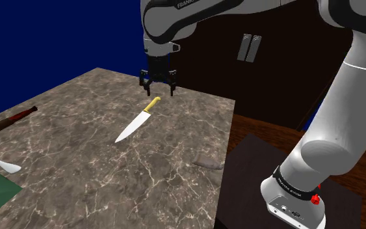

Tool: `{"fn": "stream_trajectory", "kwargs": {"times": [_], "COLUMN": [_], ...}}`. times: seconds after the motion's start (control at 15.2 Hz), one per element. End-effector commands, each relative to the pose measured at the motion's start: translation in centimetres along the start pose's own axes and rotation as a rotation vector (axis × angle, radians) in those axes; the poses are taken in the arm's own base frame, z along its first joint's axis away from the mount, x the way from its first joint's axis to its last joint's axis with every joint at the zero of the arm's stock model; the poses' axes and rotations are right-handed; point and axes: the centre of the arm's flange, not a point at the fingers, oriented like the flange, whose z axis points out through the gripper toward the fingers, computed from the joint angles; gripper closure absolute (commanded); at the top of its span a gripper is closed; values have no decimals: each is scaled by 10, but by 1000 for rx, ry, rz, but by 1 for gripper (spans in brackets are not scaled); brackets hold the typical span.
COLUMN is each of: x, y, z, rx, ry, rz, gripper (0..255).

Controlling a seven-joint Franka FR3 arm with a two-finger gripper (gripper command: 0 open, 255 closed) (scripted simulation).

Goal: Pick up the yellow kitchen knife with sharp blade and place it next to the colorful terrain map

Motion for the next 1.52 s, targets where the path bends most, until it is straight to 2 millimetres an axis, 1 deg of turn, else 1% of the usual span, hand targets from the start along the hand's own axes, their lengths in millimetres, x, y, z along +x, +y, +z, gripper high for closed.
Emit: {"fn": "stream_trajectory", "kwargs": {"times": [0.0, 0.26, 0.33, 0.86, 1.32, 1.39, 1.45], "x": [12, 40, 45, 42, 42, 42, 42], "y": [-22, -61, -68, -69, -69, -69, -69], "z": [11, 34, 38, 78, 78, 78, 78], "rx": [5, 14, 16, 16, 16, 16, 16], "ry": [-22, -64, -71, -71, -71, -71, -71], "rz": [55, 159, 176, 176, 176, 176, 176], "gripper": [0, 0, 0, 0, 0, 255, 255]}}
